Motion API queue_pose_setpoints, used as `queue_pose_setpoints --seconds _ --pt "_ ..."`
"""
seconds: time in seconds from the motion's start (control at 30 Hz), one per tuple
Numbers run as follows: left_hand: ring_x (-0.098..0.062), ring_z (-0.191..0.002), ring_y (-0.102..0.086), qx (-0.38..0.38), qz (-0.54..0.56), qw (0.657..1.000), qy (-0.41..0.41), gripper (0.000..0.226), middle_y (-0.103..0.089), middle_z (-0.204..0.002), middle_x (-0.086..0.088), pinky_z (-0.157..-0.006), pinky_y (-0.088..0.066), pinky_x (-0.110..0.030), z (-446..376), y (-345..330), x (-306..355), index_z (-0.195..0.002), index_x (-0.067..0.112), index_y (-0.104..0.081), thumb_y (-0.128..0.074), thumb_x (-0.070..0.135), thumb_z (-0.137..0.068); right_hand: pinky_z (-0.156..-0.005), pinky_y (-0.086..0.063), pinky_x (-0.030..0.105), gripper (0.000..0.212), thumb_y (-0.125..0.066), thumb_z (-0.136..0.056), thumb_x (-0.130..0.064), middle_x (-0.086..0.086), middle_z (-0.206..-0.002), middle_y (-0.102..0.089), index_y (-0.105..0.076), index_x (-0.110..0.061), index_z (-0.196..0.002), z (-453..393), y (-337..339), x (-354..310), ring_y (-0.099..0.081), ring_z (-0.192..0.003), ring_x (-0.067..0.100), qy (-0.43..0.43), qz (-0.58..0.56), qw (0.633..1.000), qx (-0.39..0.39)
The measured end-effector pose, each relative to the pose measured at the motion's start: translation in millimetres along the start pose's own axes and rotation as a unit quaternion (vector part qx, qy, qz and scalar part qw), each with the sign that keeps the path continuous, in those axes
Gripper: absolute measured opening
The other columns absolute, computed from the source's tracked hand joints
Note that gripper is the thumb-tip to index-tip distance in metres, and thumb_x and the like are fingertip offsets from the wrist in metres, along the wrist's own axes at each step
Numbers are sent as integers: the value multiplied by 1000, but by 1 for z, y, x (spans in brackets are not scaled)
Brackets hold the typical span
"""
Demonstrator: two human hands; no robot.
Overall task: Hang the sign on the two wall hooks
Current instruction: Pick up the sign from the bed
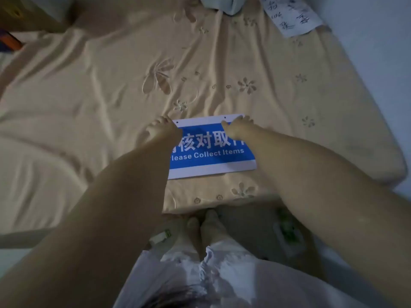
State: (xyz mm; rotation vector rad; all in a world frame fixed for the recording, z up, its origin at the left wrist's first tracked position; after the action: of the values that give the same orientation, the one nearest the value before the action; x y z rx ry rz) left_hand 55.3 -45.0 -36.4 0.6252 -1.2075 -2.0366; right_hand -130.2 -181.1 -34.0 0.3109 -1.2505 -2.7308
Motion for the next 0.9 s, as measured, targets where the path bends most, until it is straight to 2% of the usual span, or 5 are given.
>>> queue_pose_setpoints --seconds 0.07,0.13,0.47,0.73,0.9 --pt "-36 -141 -29 -10 -4 999 49 73 -21 -156 -20 -107 -39 -49 5 -4 -10 -152 -4 -7 -42 30 -97 -96 -44 35 75 -29 -97 -52 14 -158 -22 -12 -5 -153 0 -1 11 -43 -132 29 -37 -3 999 14" --pt "-37 -138 -33 -12 24 995 95 68 -27 -151 -21 -101 -45 -51 10 -12 -21 -151 -3 -13 -44 24 -96 -76 -43 28 59 -36 -98 -43 9 -145 -42 -36 -7 -144 -1 -4 20 -57 -107 22 -52 -10 999 12" --pt "-33 -116 -60 -23 312 921 233 54 -60 -130 -14 -99 -50 -43 12 -61 -56 -132 5 -51 -49 37 -88 -94 -43 40 49 -36 -99 -37 13 -139 -43 -40 -7 -137 -14 -14 45 -50 -121 32 -92 -134 983 83" --pt "-39 -121 -53 2 405 891 206 62 -54 -133 -21 -97 -44 -45 14 -73 -59 -132 1 -45 -37 49 -94 -50 -38 25 34 -35 -100 -31 15 -101 -62 -39 -6 -122 -18 -24 68 -51 -61 13 -27 -386 920 68" --pt "-32 -101 -62 83 529 832 149 32 -60 -101 -9 -81 -46 -40 26 -57 -51 -98 11 -44 -45 43 -92 -54 -46 23 34 -39 -100 -30 17 -117 -62 -42 -11 -128 -14 -20 68 -56 -65 8 41 -458 886 63"
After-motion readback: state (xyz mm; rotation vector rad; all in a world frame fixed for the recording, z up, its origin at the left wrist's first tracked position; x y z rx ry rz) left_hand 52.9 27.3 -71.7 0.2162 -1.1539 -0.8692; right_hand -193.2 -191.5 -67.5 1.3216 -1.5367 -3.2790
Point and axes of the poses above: each hand's wrist, its own z-axis away from the middle knuckle, its own y-axis out of the back of the hand, x = y × z, the point moved 8 cm from there along -z, towards the middle knuckle
